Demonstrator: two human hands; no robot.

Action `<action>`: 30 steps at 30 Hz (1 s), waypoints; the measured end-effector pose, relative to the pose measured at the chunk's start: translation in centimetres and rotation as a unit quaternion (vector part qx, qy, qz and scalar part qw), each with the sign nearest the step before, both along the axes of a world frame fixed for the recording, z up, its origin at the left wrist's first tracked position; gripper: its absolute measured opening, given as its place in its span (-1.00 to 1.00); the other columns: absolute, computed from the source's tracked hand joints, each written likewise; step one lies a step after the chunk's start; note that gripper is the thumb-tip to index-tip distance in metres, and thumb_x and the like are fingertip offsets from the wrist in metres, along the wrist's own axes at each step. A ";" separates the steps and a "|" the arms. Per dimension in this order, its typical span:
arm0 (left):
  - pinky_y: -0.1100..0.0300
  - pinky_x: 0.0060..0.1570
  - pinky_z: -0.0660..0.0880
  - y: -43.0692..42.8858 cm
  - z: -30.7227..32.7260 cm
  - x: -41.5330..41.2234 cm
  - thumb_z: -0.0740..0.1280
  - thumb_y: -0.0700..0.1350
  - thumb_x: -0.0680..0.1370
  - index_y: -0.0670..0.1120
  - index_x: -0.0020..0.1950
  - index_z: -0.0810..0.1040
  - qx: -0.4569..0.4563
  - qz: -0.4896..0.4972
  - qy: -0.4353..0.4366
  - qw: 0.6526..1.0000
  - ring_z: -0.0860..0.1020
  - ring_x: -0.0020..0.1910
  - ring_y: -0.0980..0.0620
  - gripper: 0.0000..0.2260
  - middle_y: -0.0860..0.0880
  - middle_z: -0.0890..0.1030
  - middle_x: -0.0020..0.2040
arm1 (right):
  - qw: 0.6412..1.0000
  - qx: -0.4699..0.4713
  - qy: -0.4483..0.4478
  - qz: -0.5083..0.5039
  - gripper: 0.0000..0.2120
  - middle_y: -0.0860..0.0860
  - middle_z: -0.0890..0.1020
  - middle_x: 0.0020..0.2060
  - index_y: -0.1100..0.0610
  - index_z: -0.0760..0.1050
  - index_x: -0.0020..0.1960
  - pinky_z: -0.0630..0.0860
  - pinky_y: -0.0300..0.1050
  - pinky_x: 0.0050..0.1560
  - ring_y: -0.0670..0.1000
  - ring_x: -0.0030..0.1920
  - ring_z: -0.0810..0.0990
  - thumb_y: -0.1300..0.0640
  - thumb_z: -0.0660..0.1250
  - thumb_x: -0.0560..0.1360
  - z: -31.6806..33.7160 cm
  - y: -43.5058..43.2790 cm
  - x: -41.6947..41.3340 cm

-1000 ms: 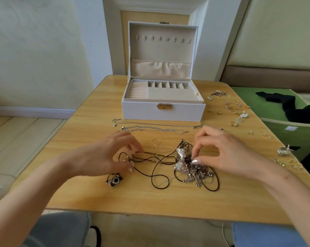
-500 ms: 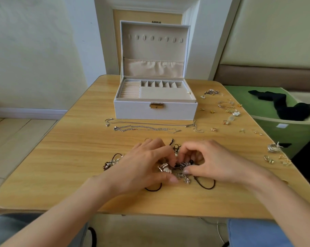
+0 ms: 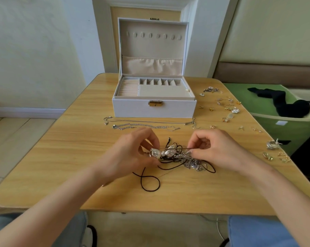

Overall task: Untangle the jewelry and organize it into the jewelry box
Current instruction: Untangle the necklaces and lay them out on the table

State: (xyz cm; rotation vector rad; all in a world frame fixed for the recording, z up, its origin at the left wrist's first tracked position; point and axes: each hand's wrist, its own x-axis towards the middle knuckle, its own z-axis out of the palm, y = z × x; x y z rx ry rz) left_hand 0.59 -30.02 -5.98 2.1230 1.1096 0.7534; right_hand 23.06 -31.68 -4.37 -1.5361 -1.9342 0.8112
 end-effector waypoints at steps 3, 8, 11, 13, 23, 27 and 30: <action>0.41 -0.24 0.42 0.2 0.3 -0.3 0.54 -0.20 0.32 -0.03 -0.13 0.57 -0.013 -0.016 0.003 1.000 0.54 -0.18 0.24 -0.78 0.08 0.56 -0.10 | 0.999 -0.007 0.025 -0.021 -0.89 0.02 0.63 -0.33 0.11 0.56 -0.25 0.49 -0.19 -0.21 -0.14 -0.34 0.54 0.28 0.43 0.37 -0.2 0.1 0.1; 0.33 -0.28 0.46 0.2 0.7 -0.5 0.52 -0.24 0.34 -0.08 -0.13 0.57 -0.052 -0.028 -0.041 0.997 0.56 -0.24 0.21 -0.80 0.04 0.65 -0.21 | 0.997 -0.032 0.032 -0.054 -0.94 0.00 0.63 -0.34 0.13 0.58 -0.21 0.46 -0.26 -0.24 -0.11 -0.33 0.55 0.19 0.45 0.41 -0.3 0.6 0.7; 0.38 -0.29 0.46 0.1 1.2 -0.5 0.47 -0.23 0.35 -0.18 -0.07 0.57 -0.123 -0.024 -0.132 0.983 0.56 -0.32 0.20 -0.80 0.08 0.62 -0.32 | 0.999 -0.011 -0.017 -0.036 -0.86 -0.07 0.62 -0.28 0.00 0.59 -0.18 0.42 -0.36 -0.23 -0.15 -0.28 0.51 0.24 0.43 0.42 -0.3 0.6 0.7; 0.32 -0.24 0.52 0.2 1.4 -0.7 0.44 -0.17 0.31 -0.19 -0.06 0.55 -0.164 -0.017 -0.193 0.967 0.61 -0.26 0.10 -0.76 0.00 0.63 -0.25 | 0.999 0.032 0.021 -0.018 -0.79 -0.08 0.64 -0.19 -0.03 0.59 -0.08 0.41 -0.41 -0.23 -0.17 -0.24 0.49 0.28 0.38 0.44 0.0 0.2 0.4; 0.29 -0.22 0.56 0.0 1.6 -0.4 0.36 -0.20 0.47 -0.16 -0.05 0.46 -0.274 -0.043 -0.357 0.892 0.64 -0.16 0.01 -0.88 -0.07 0.67 -0.18 | 0.996 0.001 0.011 0.094 -0.67 -0.10 0.66 -0.16 -0.09 0.52 -0.02 0.42 -0.32 -0.22 -0.15 -0.25 0.50 0.21 0.51 0.34 -0.3 0.0 -1.7; 0.13 0.05 0.56 0.5 1.9 -1.0 0.31 -0.12 0.47 -0.14 -0.05 0.42 -0.274 -0.081 -0.389 0.876 0.61 0.09 -0.10 -0.86 -0.13 0.66 -0.03 | 0.994 0.020 -0.057 0.090 -0.72 -0.15 0.60 -0.19 -0.08 0.59 -0.11 0.42 -0.34 -0.18 -0.17 -0.21 0.47 0.24 0.53 0.31 -0.3 0.0 -1.5; 0.02 0.05 0.57 0.5 2.3 -1.2 0.29 -0.11 0.49 -0.16 -0.07 0.39 -0.298 -0.104 -0.466 0.826 0.66 -0.13 -0.06 -0.86 -0.07 0.61 -0.22 | 0.992 0.008 -0.086 0.095 -0.76 -0.17 0.56 -0.14 -0.11 0.60 -0.11 0.37 -0.37 -0.14 -0.21 -0.15 0.47 0.13 0.55 0.30 -0.4 0.1 -0.9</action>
